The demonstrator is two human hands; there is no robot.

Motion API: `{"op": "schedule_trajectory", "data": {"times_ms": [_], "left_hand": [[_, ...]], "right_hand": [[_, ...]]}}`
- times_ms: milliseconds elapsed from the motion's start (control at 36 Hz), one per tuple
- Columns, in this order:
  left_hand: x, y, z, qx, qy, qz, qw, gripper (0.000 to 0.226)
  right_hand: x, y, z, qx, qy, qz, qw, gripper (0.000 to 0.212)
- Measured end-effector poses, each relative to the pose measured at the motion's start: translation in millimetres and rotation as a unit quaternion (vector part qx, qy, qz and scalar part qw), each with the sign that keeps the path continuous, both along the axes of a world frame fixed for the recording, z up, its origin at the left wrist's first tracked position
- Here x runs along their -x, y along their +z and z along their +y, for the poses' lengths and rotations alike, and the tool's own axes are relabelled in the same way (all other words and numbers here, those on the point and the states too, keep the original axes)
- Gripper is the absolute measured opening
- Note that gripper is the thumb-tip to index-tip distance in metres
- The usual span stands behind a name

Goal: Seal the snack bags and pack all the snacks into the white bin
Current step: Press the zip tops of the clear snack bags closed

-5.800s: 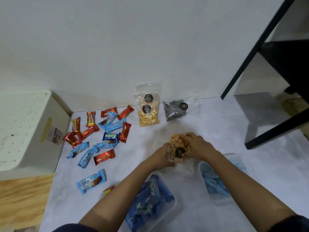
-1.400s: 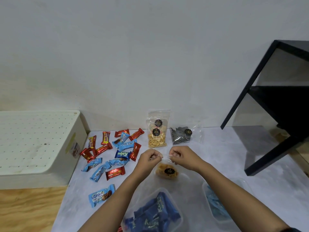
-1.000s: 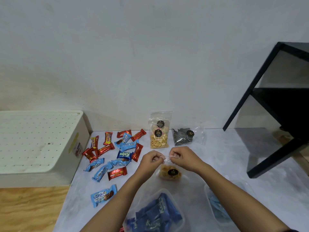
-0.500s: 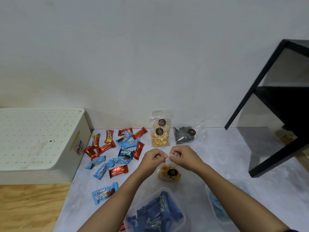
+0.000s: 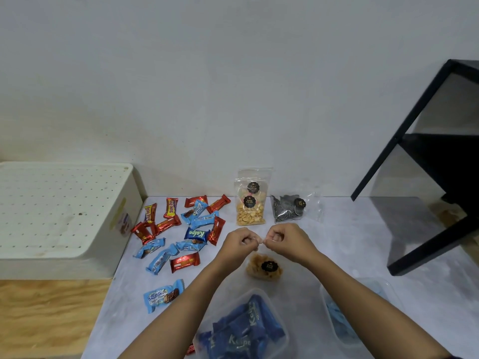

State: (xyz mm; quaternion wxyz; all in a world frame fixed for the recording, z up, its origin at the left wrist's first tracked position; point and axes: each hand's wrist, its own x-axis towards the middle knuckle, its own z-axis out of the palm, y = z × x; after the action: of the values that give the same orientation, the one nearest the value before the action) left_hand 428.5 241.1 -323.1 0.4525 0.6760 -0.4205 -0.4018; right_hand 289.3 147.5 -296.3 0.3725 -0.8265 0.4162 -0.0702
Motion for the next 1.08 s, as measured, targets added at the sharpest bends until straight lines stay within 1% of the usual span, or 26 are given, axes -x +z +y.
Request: {"op": "schedule_trajectory", "data": {"times_ms": [139, 250, 333, 389, 472, 611, 750, 861, 944, 1000, 1083], "left_hand": [[-4, 0, 0, 0.008, -0.002, -0.003, 1.0, 0.015], [-8, 1, -1, 0.002, -0.023, -0.009, 1.0, 0.006], [-10, 0, -1, -0.009, -0.025, -0.01, 1.0, 0.007], [-11, 0, -1, -0.014, -0.022, -0.012, 1.0, 0.007], [-13, 1, 1, -0.015, -0.013, -0.01, 1.0, 0.009], [-11, 4, 0, -0.008, -0.005, -0.01, 1.0, 0.005], [-13, 8, -2, -0.004, -0.03, -0.02, 0.999, 0.004], [-20, 12, -2, -0.003, -0.054, -0.015, 0.998, 0.01], [-26, 13, 1, 0.0, -0.044, -0.003, 0.999, 0.013], [-29, 13, 3, 0.003, -0.038, -0.001, 0.999, 0.011], [-29, 13, 5, 0.006, -0.037, -0.009, 0.999, 0.008]], "right_hand": [[0, 2, 1, 0.01, -0.001, 0.0, 1.0, 0.017], [0, 3, -2, 0.004, 0.0, 0.006, 1.0, 0.02], [-2, 3, -1, 0.005, -0.005, 0.006, 1.0, 0.018], [-3, 1, -1, -0.012, -0.002, -0.007, 1.0, 0.015], [-4, 1, -2, -0.062, 0.011, -0.042, 0.997, 0.007], [-1, 7, -5, -0.081, 0.028, -0.067, 0.994, 0.011], [3, 7, -9, -0.08, 0.039, -0.062, 0.994, 0.013], [9, 9, -12, -0.09, 0.052, -0.05, 0.993, 0.017], [18, 10, -16, -0.089, 0.04, -0.043, 0.994, 0.013], [23, 11, -18, -0.092, 0.032, -0.04, 0.994, 0.008], [24, 12, -17, -0.086, 0.03, -0.032, 0.995, 0.008]]}}
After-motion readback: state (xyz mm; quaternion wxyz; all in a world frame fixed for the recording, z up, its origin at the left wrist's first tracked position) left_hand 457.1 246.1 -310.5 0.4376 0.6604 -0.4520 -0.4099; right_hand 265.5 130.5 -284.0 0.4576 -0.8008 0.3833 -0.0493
